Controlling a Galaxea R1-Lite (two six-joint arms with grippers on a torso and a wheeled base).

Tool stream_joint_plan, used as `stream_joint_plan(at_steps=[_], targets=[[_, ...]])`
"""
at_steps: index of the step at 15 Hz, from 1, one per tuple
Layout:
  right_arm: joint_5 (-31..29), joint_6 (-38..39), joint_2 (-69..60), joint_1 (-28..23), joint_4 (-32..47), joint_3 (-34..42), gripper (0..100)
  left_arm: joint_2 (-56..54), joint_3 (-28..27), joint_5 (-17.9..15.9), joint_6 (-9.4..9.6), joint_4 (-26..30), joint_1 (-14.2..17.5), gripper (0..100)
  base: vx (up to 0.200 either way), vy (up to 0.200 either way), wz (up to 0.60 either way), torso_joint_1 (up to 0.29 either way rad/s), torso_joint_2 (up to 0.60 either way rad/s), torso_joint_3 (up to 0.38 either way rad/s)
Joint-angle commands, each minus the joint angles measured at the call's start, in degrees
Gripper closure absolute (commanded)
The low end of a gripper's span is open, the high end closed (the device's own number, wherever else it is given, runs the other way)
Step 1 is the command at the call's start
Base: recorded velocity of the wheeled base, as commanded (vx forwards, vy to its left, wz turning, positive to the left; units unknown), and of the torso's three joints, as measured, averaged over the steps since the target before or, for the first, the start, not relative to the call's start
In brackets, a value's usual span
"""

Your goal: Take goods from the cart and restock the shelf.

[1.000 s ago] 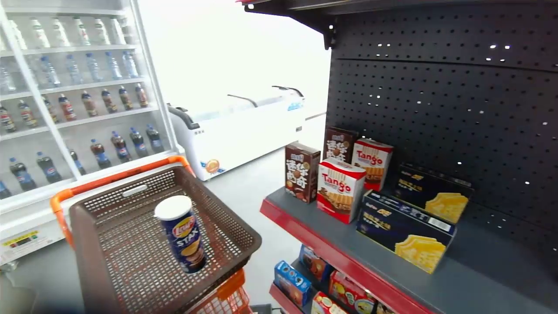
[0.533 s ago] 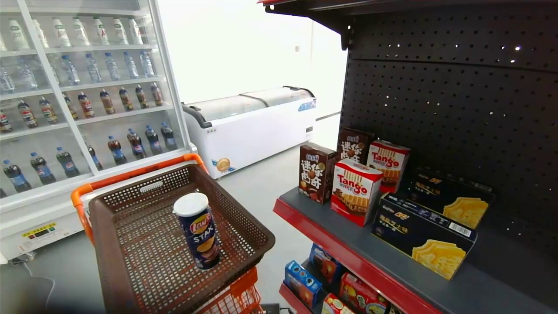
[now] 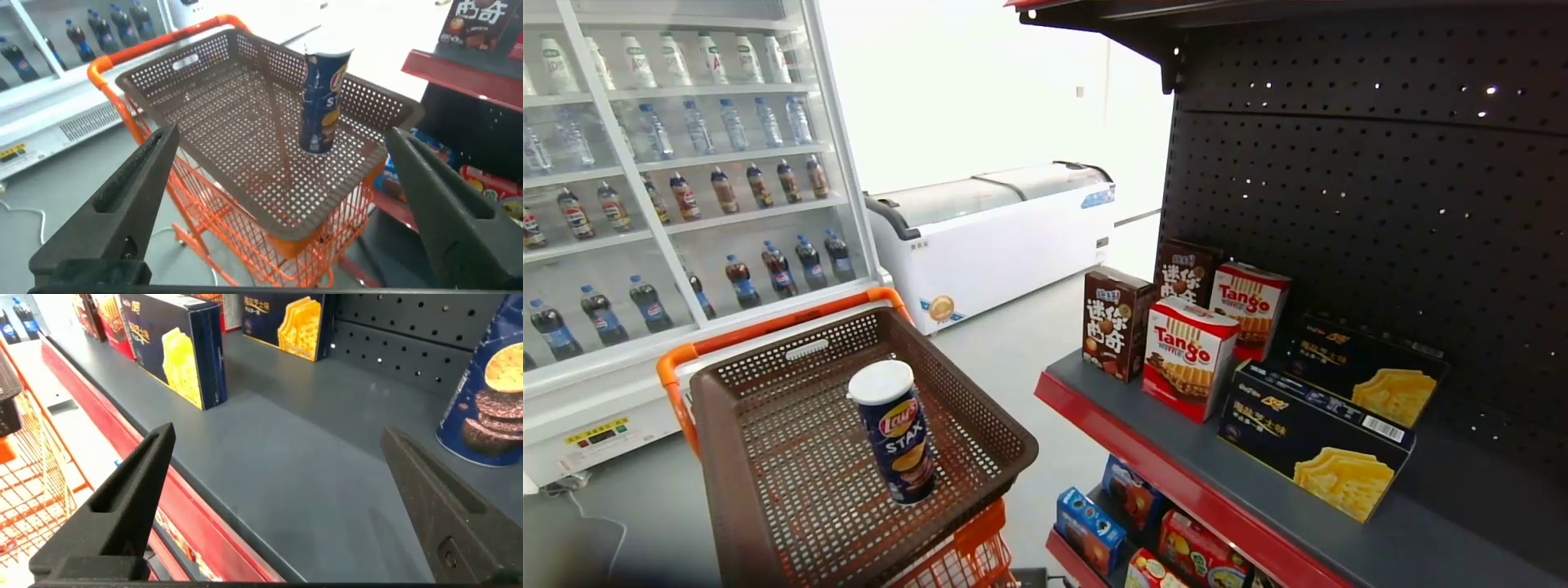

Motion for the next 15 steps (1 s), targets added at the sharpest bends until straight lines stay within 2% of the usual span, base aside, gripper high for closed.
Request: stream_joint_plan(at_steps=[1, 3, 4, 7, 9, 10, 12, 15], targets=[[0.0, 0.0, 0.1, 0.0, 0.0, 0.0, 0, 20.9, -7.9, -0.3, 0.2, -0.1, -0.2, 0, 0.0, 0.0, 0.0, 0.0, 0.0, 0.0], [0.0, 0.0, 0.1, 0.0, 0.0, 0.0, 0, 26.8, -7.8, 0.5, 0.81, -2.3, 0.1, 0, 0.0, 0.0, 0.0, 0.0, 0.0, 0.0], [0.0, 0.0, 0.1, 0.0, 0.0, 0.0, 0, 31.3, -7.5, 0.3, 1.07, -5.9, -0.3, 0, 0.0, 0.0, 0.0, 0.0, 0.0, 0.0], [0.0, 0.0, 0.1, 0.0, 0.0, 0.0, 0, 39.9, -7.8, -0.2, 1.34, -10.2, -1.6, 0, 0.0, 0.0, 0.0, 0.0, 0.0, 0.0], [0.0, 0.0, 0.1, 0.0, 0.0, 0.0, 0, 44.8, -7.0, -4.2, 1.43, -15.4, -2.4, 0, 0.0, 0.0, 0.0, 0.0, 0.0, 0.0], [0.0, 0.0, 0.1, 0.0, 0.0, 0.0, 0, 46.6, -7.0, -4.7, 1.43, -16.4, -2.9, 0, 0.0, 0.0, 0.0, 0.0, 0.0, 0.0], [0.0, 0.0, 0.1, 0.0, 0.0, 0.0, 0, 52.5, -7.0, -4.7, 1.43, -22.0, -5.3, 0, 0.0, 0.0, 0.0, 0.0, 0.0, 0.0], [0.0, 0.0, 0.1, 0.0, 0.0, 0.0, 0, 60.9, -6.2, -4.7, 1.34, -33.4, -6.1, 0, 0.0, 0.0, 0.0, 0.0, 0.0, 0.0]])
